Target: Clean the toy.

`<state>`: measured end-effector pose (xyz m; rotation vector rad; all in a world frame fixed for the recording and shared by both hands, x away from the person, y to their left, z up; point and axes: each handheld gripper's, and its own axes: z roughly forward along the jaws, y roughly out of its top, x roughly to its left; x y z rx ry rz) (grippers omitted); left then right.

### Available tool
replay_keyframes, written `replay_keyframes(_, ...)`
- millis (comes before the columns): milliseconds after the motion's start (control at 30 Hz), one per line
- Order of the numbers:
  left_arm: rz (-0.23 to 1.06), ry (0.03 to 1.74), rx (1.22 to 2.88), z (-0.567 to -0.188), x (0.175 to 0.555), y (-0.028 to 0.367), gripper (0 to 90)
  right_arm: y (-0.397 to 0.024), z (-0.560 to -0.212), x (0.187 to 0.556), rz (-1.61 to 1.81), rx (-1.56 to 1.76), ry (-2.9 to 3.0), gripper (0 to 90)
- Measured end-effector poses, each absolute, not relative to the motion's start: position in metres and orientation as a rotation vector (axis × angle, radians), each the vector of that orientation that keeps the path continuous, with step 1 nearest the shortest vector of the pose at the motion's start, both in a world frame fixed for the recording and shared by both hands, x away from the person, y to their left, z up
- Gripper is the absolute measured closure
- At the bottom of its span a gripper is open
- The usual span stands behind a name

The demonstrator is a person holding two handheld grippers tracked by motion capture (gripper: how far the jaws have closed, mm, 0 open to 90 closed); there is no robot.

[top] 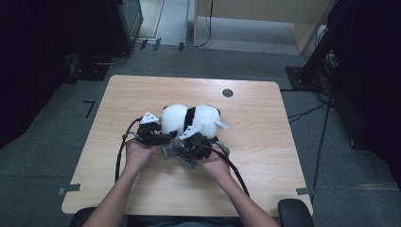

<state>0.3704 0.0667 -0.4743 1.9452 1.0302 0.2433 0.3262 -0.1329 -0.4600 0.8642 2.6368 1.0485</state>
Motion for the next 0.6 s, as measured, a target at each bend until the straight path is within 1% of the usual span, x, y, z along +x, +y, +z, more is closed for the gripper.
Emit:
replay_keyframes(200,0.245,1.029,1.952,-0.475,0.371,0.067,34.7,-0.140,-0.466,0.329,1.061,0.902,2.601,76.4)
replay_keyframes(600,0.242,1.025,1.949,-0.476,0.371,0.068,36.3,-0.196,-0.457,0.312,1.132,0.975,2.505,76.3)
